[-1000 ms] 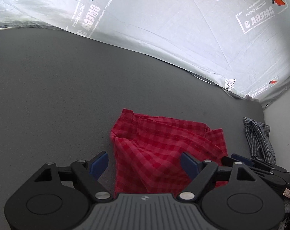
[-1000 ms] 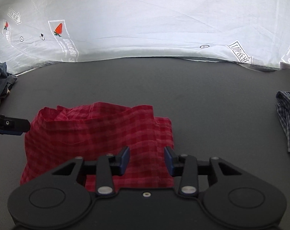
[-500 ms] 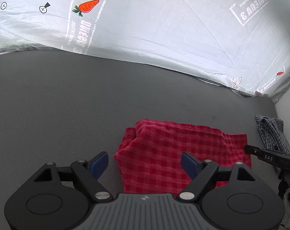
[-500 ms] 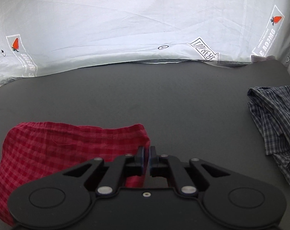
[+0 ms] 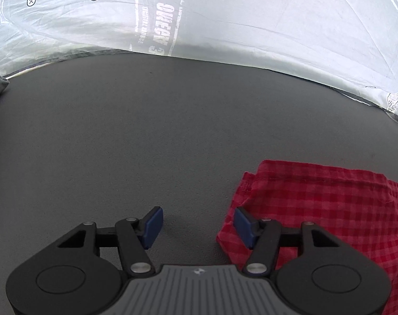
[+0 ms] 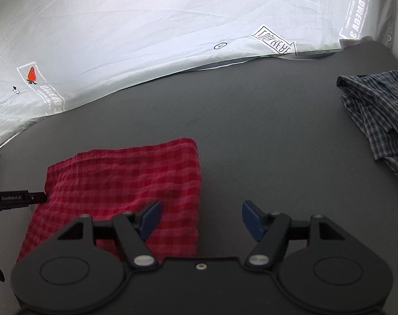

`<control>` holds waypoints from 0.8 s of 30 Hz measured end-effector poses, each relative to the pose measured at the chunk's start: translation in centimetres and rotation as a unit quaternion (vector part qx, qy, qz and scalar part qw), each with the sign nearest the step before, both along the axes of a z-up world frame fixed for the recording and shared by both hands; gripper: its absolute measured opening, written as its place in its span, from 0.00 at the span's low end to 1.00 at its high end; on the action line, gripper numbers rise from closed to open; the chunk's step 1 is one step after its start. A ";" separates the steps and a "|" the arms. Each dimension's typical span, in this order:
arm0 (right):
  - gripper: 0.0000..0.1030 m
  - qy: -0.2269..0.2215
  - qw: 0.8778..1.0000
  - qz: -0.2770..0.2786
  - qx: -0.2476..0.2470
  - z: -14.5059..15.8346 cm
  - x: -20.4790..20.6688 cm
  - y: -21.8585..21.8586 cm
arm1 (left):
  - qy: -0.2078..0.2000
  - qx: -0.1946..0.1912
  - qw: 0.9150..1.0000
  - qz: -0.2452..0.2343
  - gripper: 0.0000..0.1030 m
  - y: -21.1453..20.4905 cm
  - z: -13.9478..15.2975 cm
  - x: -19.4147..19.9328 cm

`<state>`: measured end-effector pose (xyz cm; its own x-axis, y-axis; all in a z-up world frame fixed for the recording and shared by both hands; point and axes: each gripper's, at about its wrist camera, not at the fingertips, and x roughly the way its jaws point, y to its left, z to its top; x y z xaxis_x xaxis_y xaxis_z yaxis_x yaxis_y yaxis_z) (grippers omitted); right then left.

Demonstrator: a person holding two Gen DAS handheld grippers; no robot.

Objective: Fold clothes

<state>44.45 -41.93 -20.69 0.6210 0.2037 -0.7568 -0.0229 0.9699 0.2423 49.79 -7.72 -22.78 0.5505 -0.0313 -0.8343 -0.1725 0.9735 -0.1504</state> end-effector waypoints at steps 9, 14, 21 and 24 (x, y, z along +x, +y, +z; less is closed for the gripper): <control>0.78 0.010 0.995 0.038 0.092 -2.7 4.0 1.3 | -0.017 -0.027 0.997 -0.074 0.68 -4.0 0.6 -2.2; 0.67 0.014 0.987 0.109 0.120 -3.4 5.4 3.5 | -0.016 -0.046 0.995 -0.092 0.73 -4.9 -0.4 -1.3; 0.41 0.001 0.989 0.135 0.059 -3.2 4.7 6.0 | -0.028 -0.060 0.984 -0.163 0.89 -6.6 -1.0 -0.2; 0.13 0.017 0.988 0.128 0.085 -3.6 4.6 6.3 | -0.043 -0.047 0.982 -0.179 0.80 -7.4 -1.1 -0.8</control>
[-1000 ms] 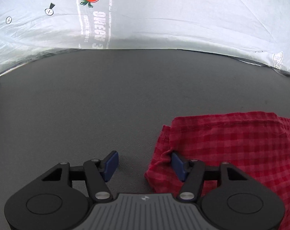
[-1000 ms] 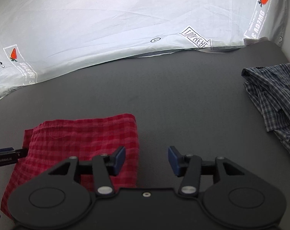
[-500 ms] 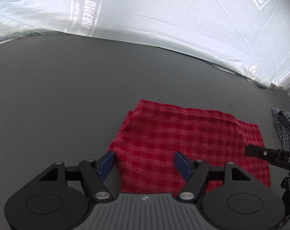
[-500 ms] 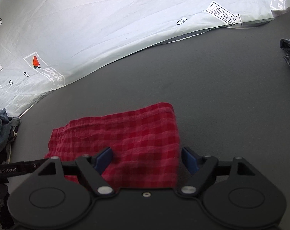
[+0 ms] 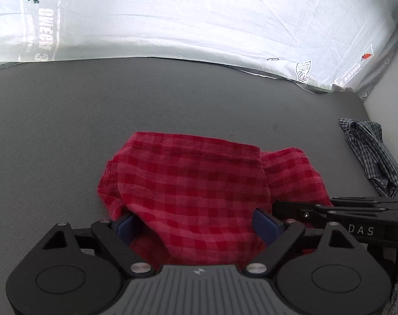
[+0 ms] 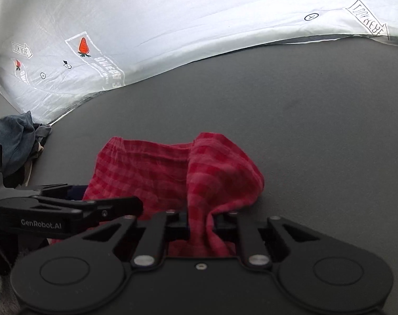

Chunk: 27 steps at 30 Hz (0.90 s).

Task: Fold clothes
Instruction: 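Grasp the folded shorts with both grippers and lift them off the table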

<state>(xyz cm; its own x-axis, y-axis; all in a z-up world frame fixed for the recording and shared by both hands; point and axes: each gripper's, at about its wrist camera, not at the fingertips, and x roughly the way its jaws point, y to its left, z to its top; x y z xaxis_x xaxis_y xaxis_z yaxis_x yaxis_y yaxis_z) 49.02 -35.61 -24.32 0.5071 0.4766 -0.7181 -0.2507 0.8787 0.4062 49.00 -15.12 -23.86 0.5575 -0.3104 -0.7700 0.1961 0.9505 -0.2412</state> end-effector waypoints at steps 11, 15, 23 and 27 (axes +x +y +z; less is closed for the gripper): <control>0.06 -0.042 0.996 -0.027 -0.075 3.8 -5.3 4.8 | 0.037 -0.206 0.975 0.072 0.14 5.4 -0.7 -3.2; 0.06 -0.077 0.990 -0.058 -0.104 6.6 -8.1 5.0 | 0.001 -0.240 0.969 0.051 0.13 5.2 2.1 -5.7; 0.06 -0.156 0.973 -0.127 -0.116 13.0 -13.5 0.1 | -0.077 -0.244 0.966 -0.026 0.13 -0.6 9.1 -8.7; 0.06 -0.187 0.963 -0.154 -0.115 15.0 -15.7 -4.6 | -0.105 -0.225 0.967 -0.055 0.14 -6.4 11.6 -9.7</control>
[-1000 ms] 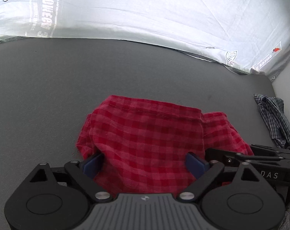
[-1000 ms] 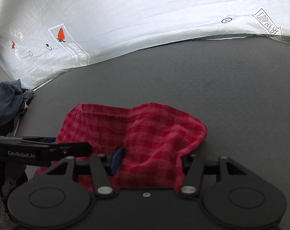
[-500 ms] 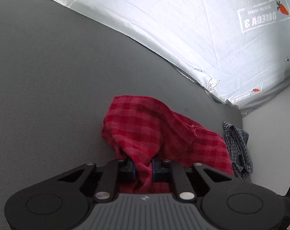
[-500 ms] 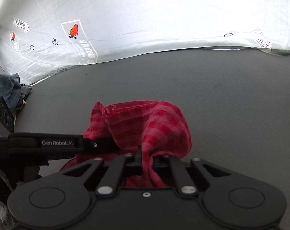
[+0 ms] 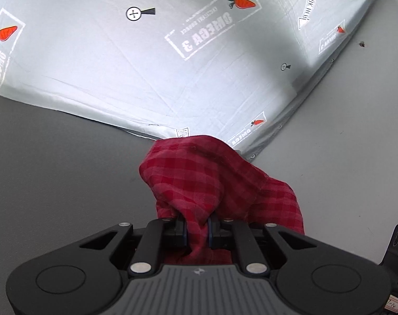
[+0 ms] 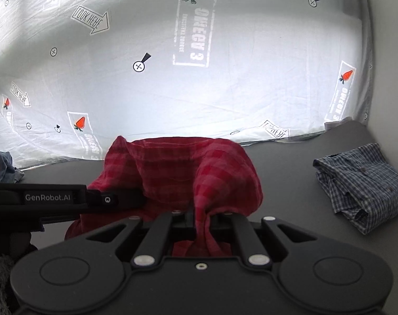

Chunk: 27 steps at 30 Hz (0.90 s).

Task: Fold clothes
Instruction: 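Grasp the folded shorts with both grippers and lift them off the table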

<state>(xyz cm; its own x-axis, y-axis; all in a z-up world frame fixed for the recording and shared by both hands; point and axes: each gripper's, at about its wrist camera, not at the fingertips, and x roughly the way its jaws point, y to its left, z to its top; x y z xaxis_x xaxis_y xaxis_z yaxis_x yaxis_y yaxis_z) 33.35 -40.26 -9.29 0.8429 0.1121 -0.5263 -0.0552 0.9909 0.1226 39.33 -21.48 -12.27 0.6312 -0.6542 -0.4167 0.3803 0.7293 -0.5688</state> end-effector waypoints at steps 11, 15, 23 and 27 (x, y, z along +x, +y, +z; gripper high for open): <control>0.07 -0.017 1.000 0.009 0.002 0.5 -0.5 -21.3 | -0.001 -0.007 0.998 0.056 0.14 -22.0 -0.6 -2.5; 0.07 -0.015 0.999 0.021 -0.025 -0.1 1.0 -27.4 | 0.005 0.002 0.998 0.069 0.14 -28.8 -0.5 -1.3; 0.07 -0.026 0.998 0.047 -0.020 -0.5 6.6 -34.6 | -0.060 0.098 0.989 0.089 0.15 -37.9 1.5 2.7; 0.07 -0.018 0.996 0.060 -0.059 -2.1 11.4 -35.8 | -0.070 0.157 0.979 0.104 0.19 -41.1 0.3 6.2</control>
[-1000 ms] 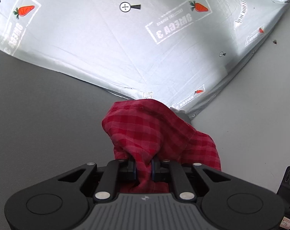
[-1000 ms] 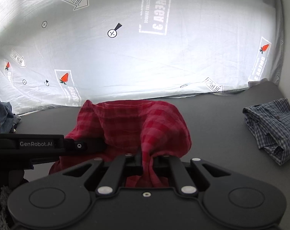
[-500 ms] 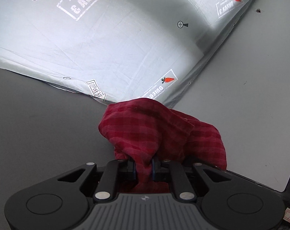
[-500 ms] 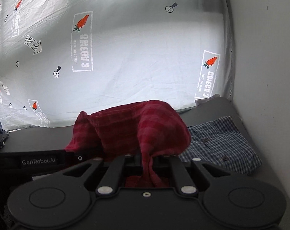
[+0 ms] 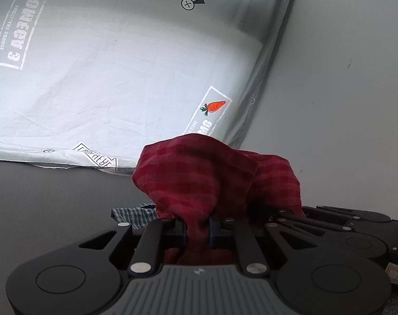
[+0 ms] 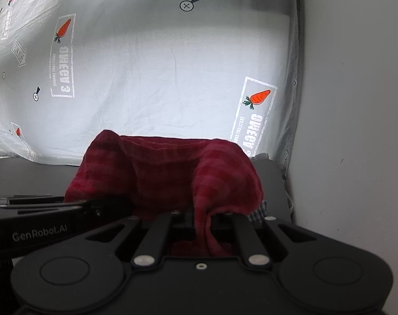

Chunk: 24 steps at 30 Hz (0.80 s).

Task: Fold clothes
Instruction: 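Grasp the folded shorts with both grippers and lift them off the table, then carry the shorts onto the folded plaid shirt and open both grippers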

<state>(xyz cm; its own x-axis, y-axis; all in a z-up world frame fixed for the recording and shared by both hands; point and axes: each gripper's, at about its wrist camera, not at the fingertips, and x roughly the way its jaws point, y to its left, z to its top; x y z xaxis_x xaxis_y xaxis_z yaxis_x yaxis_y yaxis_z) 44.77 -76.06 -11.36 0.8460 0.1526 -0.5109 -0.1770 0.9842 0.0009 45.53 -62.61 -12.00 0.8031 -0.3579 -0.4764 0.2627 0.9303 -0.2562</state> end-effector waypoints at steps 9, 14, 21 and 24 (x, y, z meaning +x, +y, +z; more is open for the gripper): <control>0.38 0.040 0.986 -0.069 -0.143 -8.6 9.8 -1.9 | 0.040 0.166 0.981 0.095 0.73 0.3 -7.1 7.1; 0.53 0.008 0.984 -0.119 -0.129 -9.0 8.3 -2.7 | 0.053 0.156 0.980 0.113 0.80 2.6 -8.4 7.8; 0.75 0.062 0.967 -0.127 -0.210 -12.7 7.8 -0.9 | 0.105 0.205 0.966 0.113 0.81 2.9 -11.8 7.1; 0.76 0.040 0.961 -0.122 -0.245 -10.8 6.7 0.5 | 0.111 0.176 0.972 0.109 0.81 4.9 -10.1 6.1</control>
